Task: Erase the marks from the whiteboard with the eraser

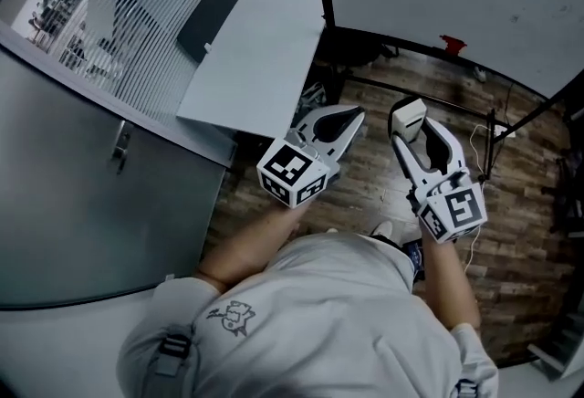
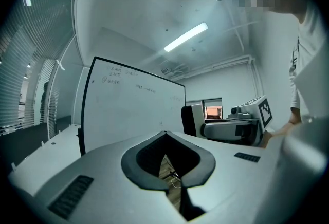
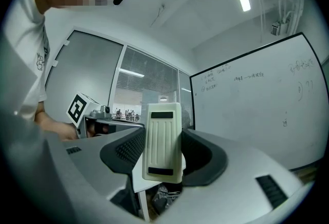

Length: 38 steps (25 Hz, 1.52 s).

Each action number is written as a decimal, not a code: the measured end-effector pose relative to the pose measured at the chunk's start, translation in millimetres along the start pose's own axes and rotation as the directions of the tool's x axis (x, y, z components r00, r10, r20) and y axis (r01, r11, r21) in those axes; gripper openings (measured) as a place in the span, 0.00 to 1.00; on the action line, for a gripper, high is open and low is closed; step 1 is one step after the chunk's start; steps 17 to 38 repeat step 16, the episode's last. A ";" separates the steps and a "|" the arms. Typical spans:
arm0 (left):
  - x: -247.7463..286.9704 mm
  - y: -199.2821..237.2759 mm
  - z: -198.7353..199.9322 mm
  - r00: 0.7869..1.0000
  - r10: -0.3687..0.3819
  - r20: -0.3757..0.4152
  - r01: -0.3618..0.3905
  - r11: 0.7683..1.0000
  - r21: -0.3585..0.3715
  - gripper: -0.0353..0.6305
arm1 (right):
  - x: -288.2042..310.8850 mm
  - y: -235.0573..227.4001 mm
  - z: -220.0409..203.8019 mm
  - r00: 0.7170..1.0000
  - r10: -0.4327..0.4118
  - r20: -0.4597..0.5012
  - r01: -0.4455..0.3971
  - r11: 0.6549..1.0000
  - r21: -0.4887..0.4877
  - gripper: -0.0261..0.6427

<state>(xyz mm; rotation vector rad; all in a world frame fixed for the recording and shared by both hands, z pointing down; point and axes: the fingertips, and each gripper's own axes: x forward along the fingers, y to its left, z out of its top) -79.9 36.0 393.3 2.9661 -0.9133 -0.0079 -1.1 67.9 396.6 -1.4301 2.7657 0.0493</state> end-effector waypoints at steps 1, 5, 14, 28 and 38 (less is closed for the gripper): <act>-4.0 0.0 -1.0 1.000 -0.006 0.000 0.006 1.000 0.002 0.06 | 0.4 2.8 -1.5 1.000 -0.005 -0.001 0.005 1.000 0.003 0.39; -10.2 -9.2 -10.9 0.999 -0.046 -0.008 0.046 0.999 -0.001 0.06 | -3.6 10.9 -10.5 1.000 -0.012 -0.016 0.012 1.000 0.004 0.39; 10.3 -20.7 -7.6 0.997 -0.072 0.033 0.072 0.997 0.003 0.06 | 0.3 1.3 -4.2 1.000 -0.015 -0.012 0.015 1.000 -0.006 0.39; 15.0 -22.0 -11.0 0.996 -0.077 0.041 0.077 0.997 0.004 0.06 | 3.1 -0.7 -8.4 1.000 -0.013 -0.012 0.013 1.000 -0.005 0.39; 15.0 -22.0 -11.0 0.996 -0.077 0.041 0.077 0.997 0.004 0.06 | 3.1 -0.7 -8.4 1.000 -0.013 -0.012 0.013 1.000 -0.005 0.39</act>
